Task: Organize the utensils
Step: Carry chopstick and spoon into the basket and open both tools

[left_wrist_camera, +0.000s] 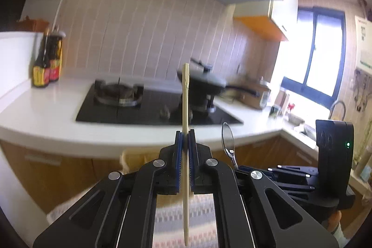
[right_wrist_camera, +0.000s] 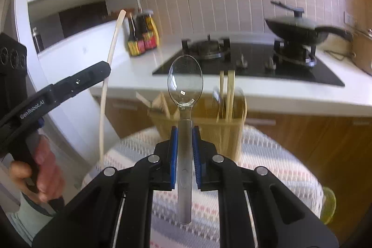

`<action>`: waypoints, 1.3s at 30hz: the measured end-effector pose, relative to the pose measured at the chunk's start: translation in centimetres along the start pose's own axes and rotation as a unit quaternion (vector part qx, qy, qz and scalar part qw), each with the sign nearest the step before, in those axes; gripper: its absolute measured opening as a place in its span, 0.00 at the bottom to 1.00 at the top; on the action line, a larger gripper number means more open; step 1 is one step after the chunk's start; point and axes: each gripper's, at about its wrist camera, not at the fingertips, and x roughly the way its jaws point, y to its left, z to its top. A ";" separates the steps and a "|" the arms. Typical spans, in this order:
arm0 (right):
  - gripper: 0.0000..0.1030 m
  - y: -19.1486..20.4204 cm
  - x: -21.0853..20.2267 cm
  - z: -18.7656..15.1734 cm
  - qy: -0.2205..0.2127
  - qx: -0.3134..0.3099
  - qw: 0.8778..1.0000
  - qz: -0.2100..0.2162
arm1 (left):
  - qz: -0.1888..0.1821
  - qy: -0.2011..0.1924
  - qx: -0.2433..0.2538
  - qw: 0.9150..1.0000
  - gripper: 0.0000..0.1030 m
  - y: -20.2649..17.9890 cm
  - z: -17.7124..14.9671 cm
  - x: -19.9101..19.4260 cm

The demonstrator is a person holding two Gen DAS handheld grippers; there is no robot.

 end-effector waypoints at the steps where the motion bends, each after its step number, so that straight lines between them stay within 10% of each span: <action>1: 0.10 -0.2 0.1 0.5 -0.009 0.000 1.000 -0.001 | -0.001 -0.011 0.000 1.000 0.03 0.0 0.4 0.2; 12: 0.10 -4.6 4.5 4.6 -0.098 0.022 0.995 -0.013 | 0.046 -0.102 0.038 0.993 0.03 1.4 2.2 5.0; 39: 0.11 -7.8 11.2 2.5 -0.118 0.039 0.991 -0.042 | 0.087 -0.111 0.029 0.990 0.07 5.8 -2.2 11.6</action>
